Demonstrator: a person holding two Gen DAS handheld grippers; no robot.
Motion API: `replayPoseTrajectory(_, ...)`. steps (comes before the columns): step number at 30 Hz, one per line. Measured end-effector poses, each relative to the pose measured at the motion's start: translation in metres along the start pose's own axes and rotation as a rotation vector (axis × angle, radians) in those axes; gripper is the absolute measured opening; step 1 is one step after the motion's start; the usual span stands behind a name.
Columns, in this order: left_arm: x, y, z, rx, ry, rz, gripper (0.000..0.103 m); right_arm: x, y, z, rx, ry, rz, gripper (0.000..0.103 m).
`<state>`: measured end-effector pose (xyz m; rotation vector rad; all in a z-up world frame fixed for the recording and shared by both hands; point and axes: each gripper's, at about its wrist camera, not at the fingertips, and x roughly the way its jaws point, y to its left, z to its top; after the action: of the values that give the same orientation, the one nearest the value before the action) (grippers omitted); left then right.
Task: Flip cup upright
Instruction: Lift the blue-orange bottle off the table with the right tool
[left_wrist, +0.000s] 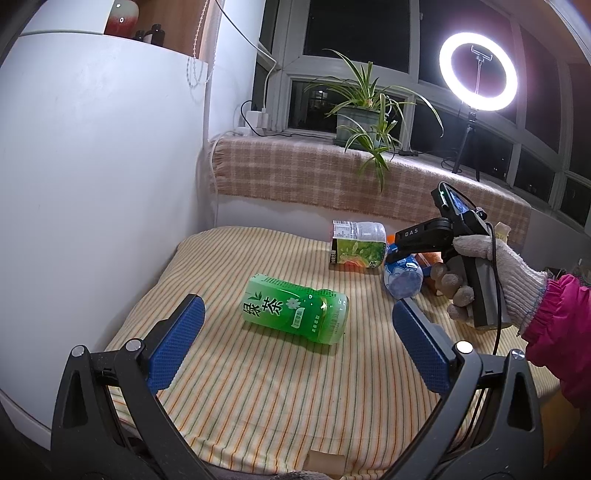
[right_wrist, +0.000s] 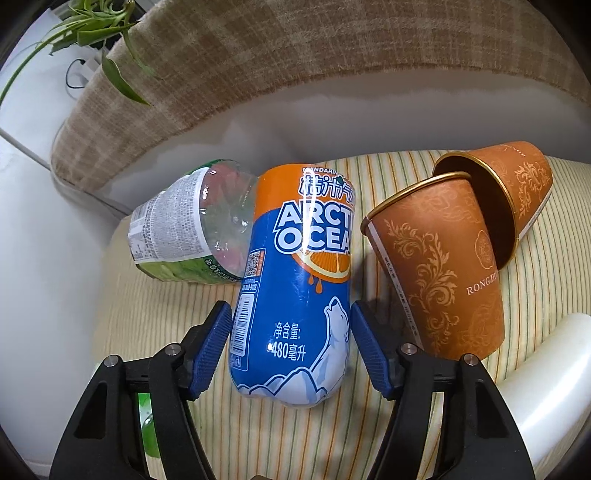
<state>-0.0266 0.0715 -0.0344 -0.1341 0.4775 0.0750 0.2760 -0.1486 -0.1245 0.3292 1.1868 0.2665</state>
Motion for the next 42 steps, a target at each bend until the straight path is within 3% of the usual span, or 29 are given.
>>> replayPoseTrajectory(15, 0.005, -0.008, 0.003, 0.022, 0.004, -0.011, 0.103, -0.031, -0.009, -0.036, 0.035, -0.019, 0.093, 0.064)
replayPoseTrajectory(26, 0.007, -0.026, 0.002, 0.043, 0.019, -0.031, 0.103, -0.078, -0.022, -0.112, 0.015, -0.052, 0.231, 0.064)
replayPoseTrajectory(30, 0.012, -0.035, 0.002, 0.054, 0.038, -0.053, 0.103, -0.085, -0.023, -0.132, 0.012, -0.063, 0.238, 0.064)
replayPoseTrajectory(42, 0.017, -0.064, 0.005, 0.097, 0.052, -0.102, 0.103, -0.081, -0.028, -0.149, 0.029, -0.054, 0.232, 0.064)
